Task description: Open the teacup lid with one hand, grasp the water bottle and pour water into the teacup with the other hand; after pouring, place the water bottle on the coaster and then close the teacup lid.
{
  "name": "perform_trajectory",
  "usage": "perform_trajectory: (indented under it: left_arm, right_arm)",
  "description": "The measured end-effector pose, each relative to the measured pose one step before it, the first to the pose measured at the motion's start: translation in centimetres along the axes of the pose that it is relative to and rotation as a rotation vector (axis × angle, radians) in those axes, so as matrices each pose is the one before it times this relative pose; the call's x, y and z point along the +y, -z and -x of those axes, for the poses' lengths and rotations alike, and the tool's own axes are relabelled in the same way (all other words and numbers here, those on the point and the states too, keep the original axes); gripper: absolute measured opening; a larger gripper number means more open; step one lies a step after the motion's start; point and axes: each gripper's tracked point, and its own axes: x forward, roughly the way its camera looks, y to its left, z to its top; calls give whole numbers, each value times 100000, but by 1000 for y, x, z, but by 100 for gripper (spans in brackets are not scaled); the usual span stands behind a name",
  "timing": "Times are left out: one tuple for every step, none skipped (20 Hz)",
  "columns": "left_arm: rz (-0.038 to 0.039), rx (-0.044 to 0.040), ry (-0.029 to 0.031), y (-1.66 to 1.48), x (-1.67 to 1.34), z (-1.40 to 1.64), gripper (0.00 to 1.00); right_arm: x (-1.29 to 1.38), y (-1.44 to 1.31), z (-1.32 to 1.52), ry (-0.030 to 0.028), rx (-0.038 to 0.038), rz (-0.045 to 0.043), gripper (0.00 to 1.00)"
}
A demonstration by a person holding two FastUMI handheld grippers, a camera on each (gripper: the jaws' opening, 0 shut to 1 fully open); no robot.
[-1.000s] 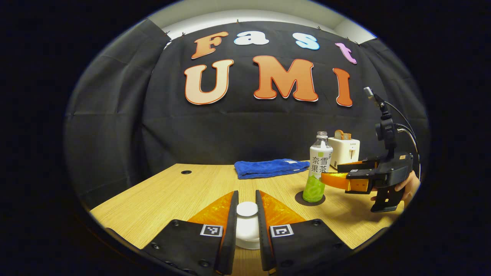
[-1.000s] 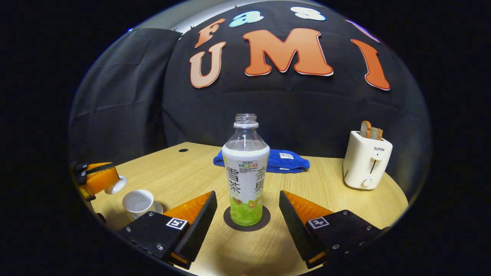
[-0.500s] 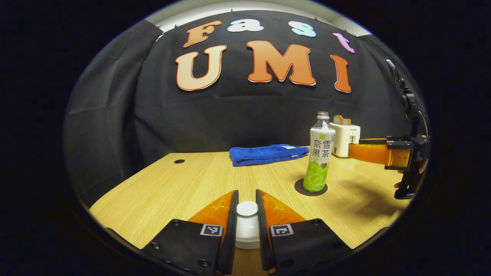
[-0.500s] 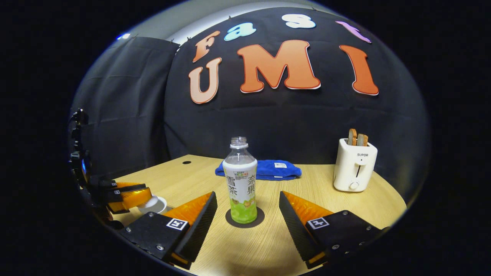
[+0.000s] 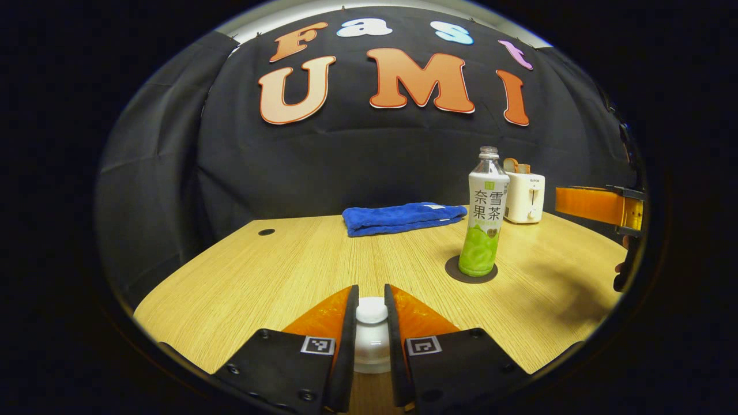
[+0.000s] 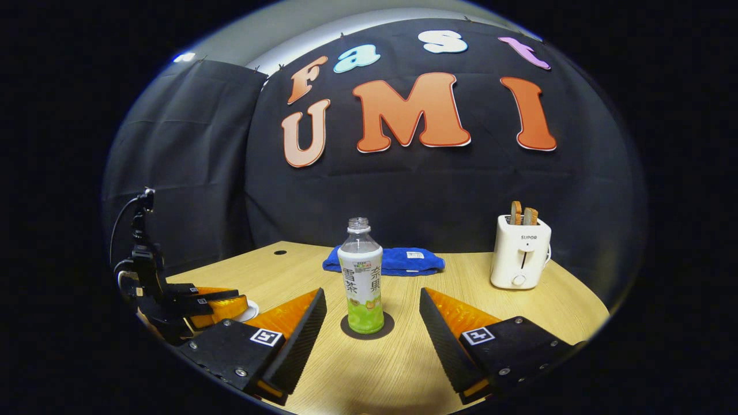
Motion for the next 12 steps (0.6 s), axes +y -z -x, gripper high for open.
perform_trajectory:
  left_arm:
    - [-227, -162, -226, -40, 3, 14, 31]
    - [88, -208, 7, -116, 33, -40, 31]
    - [-150, 190, -7, 96, -14, 91, 31]
    - [-202, 388, 1, 131, -60, -167, 32]
    - [-187, 191, -144, 8, 70, 11, 31]
    - [89, -412, -1, -76, 17, 137, 34]
    - [565, -590, 152, -80, 4, -121, 32]
    - [677, -550, 134, -131, 41, 153, 32]
    - [300, -377, 237, 9, -27, 140, 35]
    - [-122, -769, -506, -297, 142, 39, 36]
    - [86, -1235, -259, -275, 98, 177, 36]
    - [152, -1442, -76, -490, 9, 148, 44]
  right_arm:
    - [-138, 112, 154, 208, -59, -237, 97]
    - [18, 43, 151, -394, 180, -436, 97]
    - [16, -32, 177, -67, 47, -274, 97]
    - [-23, -72, 113, 192, -136, 272, 97]
    - [30, -28, 138, 132, -97, 534, 97]
    - [4, -20, 71, 158, -221, 584, 97]
    - [119, -113, 161, -256, -395, 301, 98]
    - [177, -199, 144, -209, -522, 31, 97]
    - [36, -86, 143, -301, -429, 4, 98]
    - [-34, -177, 150, 230, -401, 36, 97]
    - [-61, -192, 183, 271, -568, 115, 97]
    - [-23, -181, 134, 224, -708, 53, 97]
